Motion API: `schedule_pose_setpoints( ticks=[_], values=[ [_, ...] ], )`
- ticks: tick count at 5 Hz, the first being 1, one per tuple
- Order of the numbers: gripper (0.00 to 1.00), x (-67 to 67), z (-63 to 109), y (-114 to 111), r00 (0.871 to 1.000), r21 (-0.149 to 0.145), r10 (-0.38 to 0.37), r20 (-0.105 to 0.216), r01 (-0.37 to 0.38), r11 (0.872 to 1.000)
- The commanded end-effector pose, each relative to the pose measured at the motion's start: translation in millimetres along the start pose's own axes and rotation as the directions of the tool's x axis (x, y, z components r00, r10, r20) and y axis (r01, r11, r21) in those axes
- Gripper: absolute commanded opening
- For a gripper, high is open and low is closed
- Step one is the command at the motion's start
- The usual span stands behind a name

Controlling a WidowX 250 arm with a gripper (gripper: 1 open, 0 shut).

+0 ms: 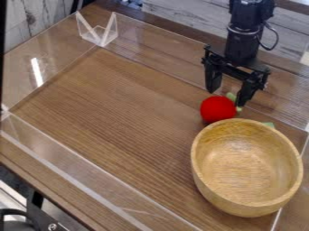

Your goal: Put the green block in the brown bowl

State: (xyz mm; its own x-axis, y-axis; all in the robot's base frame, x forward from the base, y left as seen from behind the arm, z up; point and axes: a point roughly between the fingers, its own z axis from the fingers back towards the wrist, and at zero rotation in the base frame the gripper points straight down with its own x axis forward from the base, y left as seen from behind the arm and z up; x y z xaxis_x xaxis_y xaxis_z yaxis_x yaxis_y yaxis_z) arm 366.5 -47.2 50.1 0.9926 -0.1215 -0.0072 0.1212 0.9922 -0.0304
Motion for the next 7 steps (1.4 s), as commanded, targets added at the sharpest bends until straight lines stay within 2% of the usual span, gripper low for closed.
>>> schedule_pose_setpoints(
  ticks=[1,2,5,6,7],
  values=[
    [1.0,6.2,20.1,1.4,0.997,0.006,-0.025,0.078,0.024,1.0],
    [1.0,7.0,18.6,3.4,0.995,0.006,-0.048,0.089,0.047,0.999],
    [1.0,4.4,-3.5,21.2,0.993,0.02,-0.023,0.112,0.021,1.0],
    [0.0,3.8,0.1,24.2,0.993,0.026,0.022,0.118,-0.025,0.999],
    [0.0,3.1,8.3,24.1,0.99,0.034,0.066,0.123,-0.07,0.997]
  ],
)
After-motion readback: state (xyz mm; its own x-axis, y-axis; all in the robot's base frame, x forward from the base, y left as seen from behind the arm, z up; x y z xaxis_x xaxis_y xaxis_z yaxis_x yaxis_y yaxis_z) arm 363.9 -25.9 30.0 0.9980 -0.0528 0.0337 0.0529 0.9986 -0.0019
